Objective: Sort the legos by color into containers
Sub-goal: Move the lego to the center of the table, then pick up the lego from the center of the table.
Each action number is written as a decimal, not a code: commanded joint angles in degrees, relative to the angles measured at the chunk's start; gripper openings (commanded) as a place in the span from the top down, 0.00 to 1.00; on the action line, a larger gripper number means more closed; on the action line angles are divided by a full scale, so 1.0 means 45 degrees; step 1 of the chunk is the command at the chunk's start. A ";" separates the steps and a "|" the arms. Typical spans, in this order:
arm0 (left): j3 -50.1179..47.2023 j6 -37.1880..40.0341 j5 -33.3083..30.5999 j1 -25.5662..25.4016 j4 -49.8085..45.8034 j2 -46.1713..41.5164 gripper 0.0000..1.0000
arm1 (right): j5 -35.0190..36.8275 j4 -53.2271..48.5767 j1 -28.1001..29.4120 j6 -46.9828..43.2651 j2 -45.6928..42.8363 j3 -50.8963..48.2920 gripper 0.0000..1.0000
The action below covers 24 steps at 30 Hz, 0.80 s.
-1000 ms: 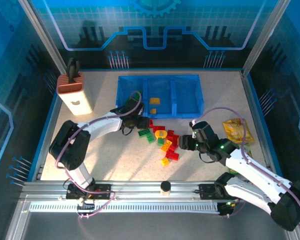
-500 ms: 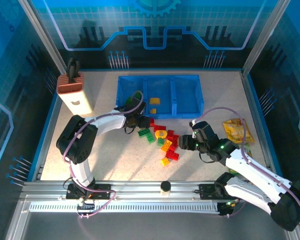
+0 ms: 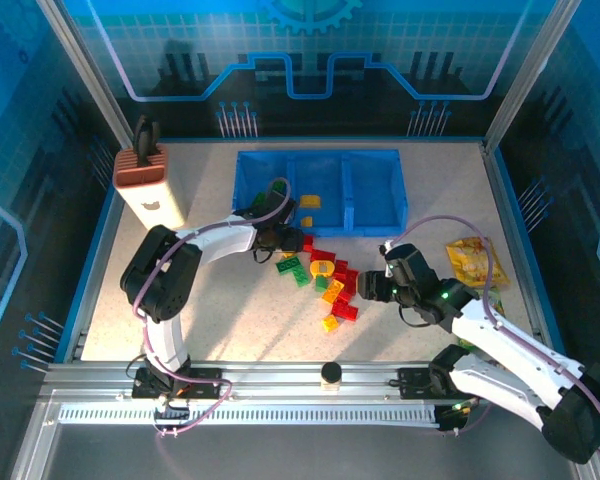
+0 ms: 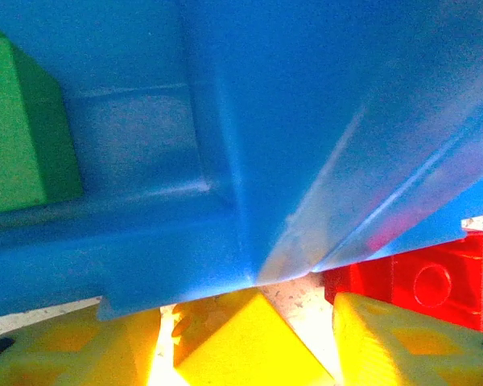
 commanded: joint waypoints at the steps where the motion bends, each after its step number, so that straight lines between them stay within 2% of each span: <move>1: -0.0067 -0.0199 0.0036 0.0006 -0.0593 0.0210 0.41 | 0.0105 0.0106 0.0154 0.0162 -0.0212 -0.0259 0.38; 14: -0.1159 -0.0435 0.0128 -0.0076 -0.0566 -0.0531 0.43 | -0.0042 0.0492 0.0157 0.0303 -0.0017 -0.0388 0.38; 24: -0.0852 -0.0317 -0.0055 -0.0104 -0.0816 -0.0448 0.50 | -0.0066 0.0494 0.0156 0.0350 -0.0143 -0.0447 0.38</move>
